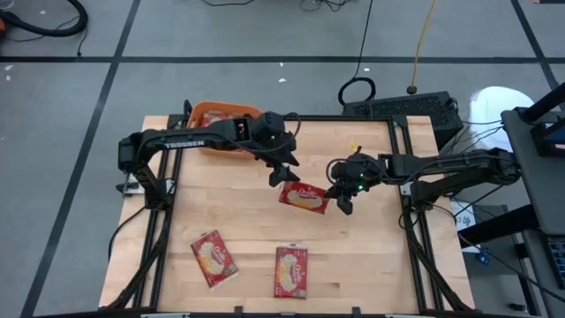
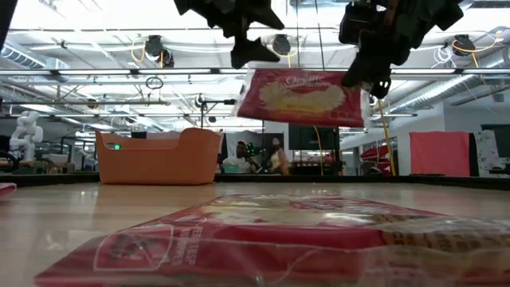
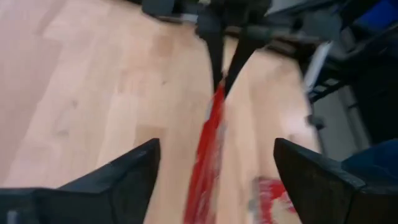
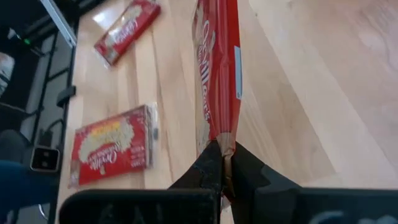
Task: Sort popcorn bags into baskets
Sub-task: Stack the red popcorn bag on top of the red popcorn bag in the orange bin
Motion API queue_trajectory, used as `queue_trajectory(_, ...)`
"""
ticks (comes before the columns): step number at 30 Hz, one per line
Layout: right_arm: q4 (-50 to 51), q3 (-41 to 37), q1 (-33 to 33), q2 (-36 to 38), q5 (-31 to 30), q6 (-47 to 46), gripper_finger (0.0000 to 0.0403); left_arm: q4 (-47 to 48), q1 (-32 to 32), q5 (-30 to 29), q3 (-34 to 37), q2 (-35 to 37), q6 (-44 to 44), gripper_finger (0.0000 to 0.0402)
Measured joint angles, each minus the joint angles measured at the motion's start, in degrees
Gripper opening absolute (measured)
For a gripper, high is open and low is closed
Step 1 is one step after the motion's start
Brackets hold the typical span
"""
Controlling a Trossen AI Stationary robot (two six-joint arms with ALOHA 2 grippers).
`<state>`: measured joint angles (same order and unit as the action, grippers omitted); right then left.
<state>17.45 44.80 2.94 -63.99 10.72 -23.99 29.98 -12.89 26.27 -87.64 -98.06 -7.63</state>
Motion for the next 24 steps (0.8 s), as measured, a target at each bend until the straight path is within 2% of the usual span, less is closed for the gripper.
queue_trajectory(4, 1.2, 0.0, 0.1, 0.0, 0.0, 2.4, 0.0000, 0.6, 1.4, -4.7, 0.0, -0.1, 4.2, 0.0345)
queue_trajectory(8, 2.1, 0.0, 0.1, 0.0, -0.8, 4.0, 0.0000, 1.7, 2.4, -6.5, 0.0, -0.6, 5.2, 0.0336)
queue_trajectory(18, 2.2, 0.0, 0.1, 0.0, -3.0, 8.7, 0.0000, 0.8, 4.8, -7.3, 0.0, -6.0, 5.8, 0.0256)
queue_trajectory(24, 3.0, 0.0, 0.1, 0.0, -3.0, 12.2, 0.0000, -1.3, 5.9, -5.7, 0.0, -7.7, 6.6, 0.0178)
